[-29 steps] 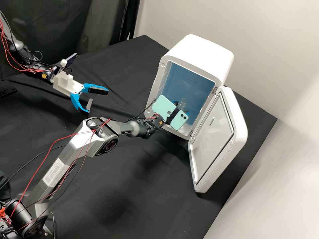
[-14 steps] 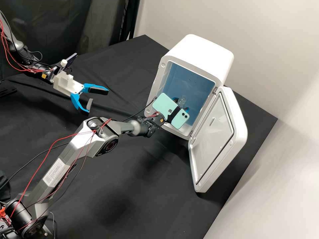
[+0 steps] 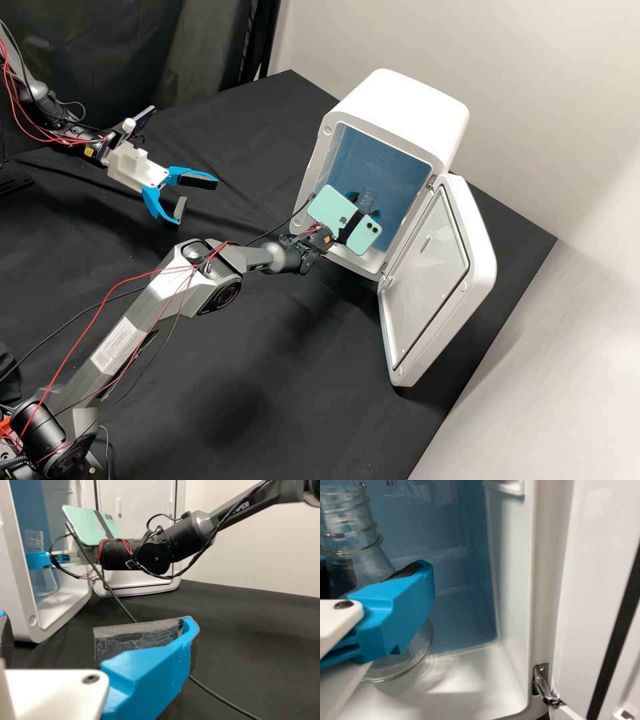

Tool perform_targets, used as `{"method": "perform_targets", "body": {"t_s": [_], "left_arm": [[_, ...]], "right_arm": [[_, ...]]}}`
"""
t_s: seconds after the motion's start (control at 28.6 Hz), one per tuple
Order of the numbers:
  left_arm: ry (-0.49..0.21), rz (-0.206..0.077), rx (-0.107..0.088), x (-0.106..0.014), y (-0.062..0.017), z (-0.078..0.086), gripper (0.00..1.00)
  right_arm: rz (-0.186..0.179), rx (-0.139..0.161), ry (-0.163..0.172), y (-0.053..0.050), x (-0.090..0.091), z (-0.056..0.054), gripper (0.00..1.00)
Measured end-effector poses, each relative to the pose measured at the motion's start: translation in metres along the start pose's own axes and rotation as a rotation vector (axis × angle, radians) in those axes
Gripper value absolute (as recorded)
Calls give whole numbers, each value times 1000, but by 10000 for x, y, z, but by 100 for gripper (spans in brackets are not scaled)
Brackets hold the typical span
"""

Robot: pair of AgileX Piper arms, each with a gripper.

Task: Place the flask in the incubator

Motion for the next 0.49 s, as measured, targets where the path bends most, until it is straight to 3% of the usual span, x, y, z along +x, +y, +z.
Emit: {"method": "perform_targets", "body": {"t_s": [0.1,0.28,0.49], "left_arm": [[-4,17,-11,-62,88,-31,100],[24,58,-47,-125,192,-112,100],[27,66,-46,-121,214,-127,100]], "right_arm": [[0,-1,0,0,1,0,0],[-1,-8,-1,-6,3,6,0],[-7,-32,1,-38,7,-4,0]]}}
